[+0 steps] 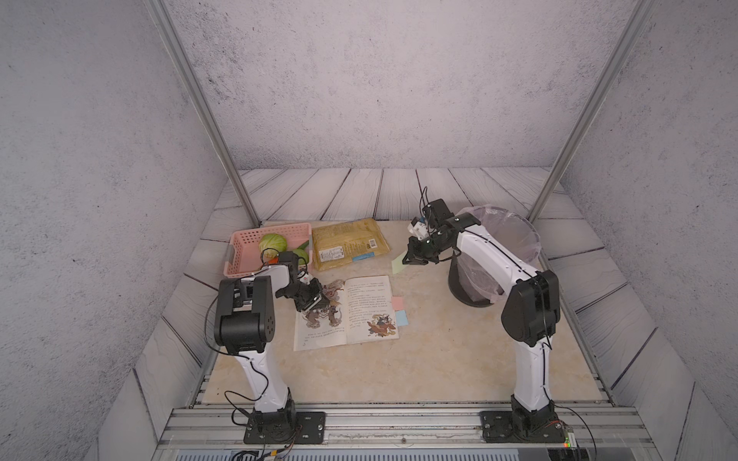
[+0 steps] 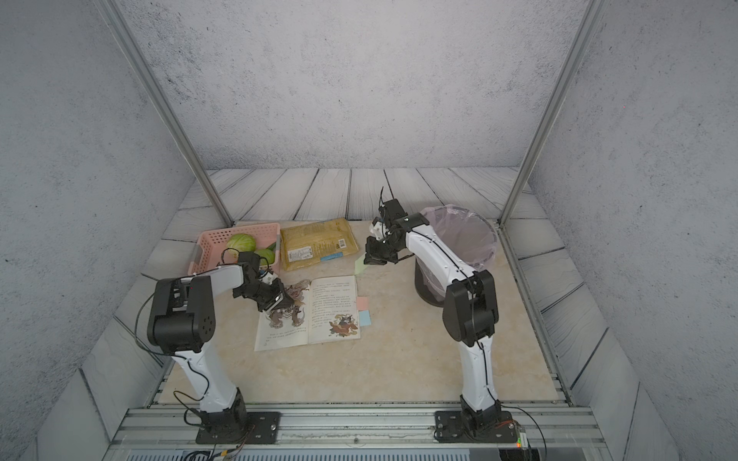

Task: Peel off the used sticky note
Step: Place the note in the trash bin.

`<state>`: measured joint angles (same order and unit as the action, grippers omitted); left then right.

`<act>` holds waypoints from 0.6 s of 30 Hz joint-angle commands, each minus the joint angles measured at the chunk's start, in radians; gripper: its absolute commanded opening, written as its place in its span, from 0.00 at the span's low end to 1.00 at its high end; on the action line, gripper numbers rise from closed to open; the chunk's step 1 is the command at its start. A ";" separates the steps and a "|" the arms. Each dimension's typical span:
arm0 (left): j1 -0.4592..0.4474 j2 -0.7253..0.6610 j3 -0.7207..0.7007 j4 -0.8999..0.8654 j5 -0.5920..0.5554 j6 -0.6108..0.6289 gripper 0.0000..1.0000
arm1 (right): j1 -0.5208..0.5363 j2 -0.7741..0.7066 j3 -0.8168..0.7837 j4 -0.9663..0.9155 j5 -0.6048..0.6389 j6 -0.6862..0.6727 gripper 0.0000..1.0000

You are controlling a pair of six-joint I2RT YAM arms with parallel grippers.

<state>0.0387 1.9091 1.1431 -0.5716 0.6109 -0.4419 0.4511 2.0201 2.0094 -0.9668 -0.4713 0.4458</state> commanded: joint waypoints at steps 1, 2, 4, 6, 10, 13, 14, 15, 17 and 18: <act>-0.009 -0.016 -0.010 -0.026 -0.040 0.003 0.19 | -0.076 -0.164 0.121 -0.182 0.134 -0.091 0.00; -0.008 -0.017 -0.012 -0.025 -0.042 0.002 0.19 | -0.090 -0.185 0.130 -0.193 0.158 -0.097 0.00; -0.009 -0.024 -0.018 -0.021 -0.046 0.002 0.19 | -0.125 -0.246 0.125 -0.204 0.247 -0.123 0.00; -0.008 -0.030 -0.023 -0.018 -0.047 0.001 0.19 | -0.175 -0.298 0.103 -0.203 0.315 -0.147 0.00; -0.008 -0.037 -0.028 -0.015 -0.046 -0.002 0.19 | -0.309 -0.365 0.058 -0.192 0.307 -0.141 0.00; -0.008 -0.040 -0.032 -0.010 -0.048 -0.003 0.19 | -0.369 -0.412 0.004 -0.160 0.305 -0.129 0.00; -0.009 -0.041 -0.033 -0.009 -0.047 -0.004 0.19 | -0.378 -0.418 -0.011 -0.153 0.302 -0.127 0.00; -0.008 -0.040 -0.033 -0.009 -0.047 -0.004 0.19 | -0.382 -0.420 -0.019 -0.150 0.297 -0.127 0.00; -0.008 -0.039 -0.034 -0.010 -0.046 -0.004 0.19 | -0.384 -0.417 -0.023 -0.153 0.288 -0.127 0.00; -0.008 -0.039 -0.033 -0.009 -0.046 -0.004 0.19 | -0.385 -0.416 -0.025 -0.154 0.285 -0.127 0.00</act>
<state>0.0360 1.8874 1.1263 -0.5655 0.5865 -0.4461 0.0643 1.6062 1.9892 -1.1080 -0.1864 0.3286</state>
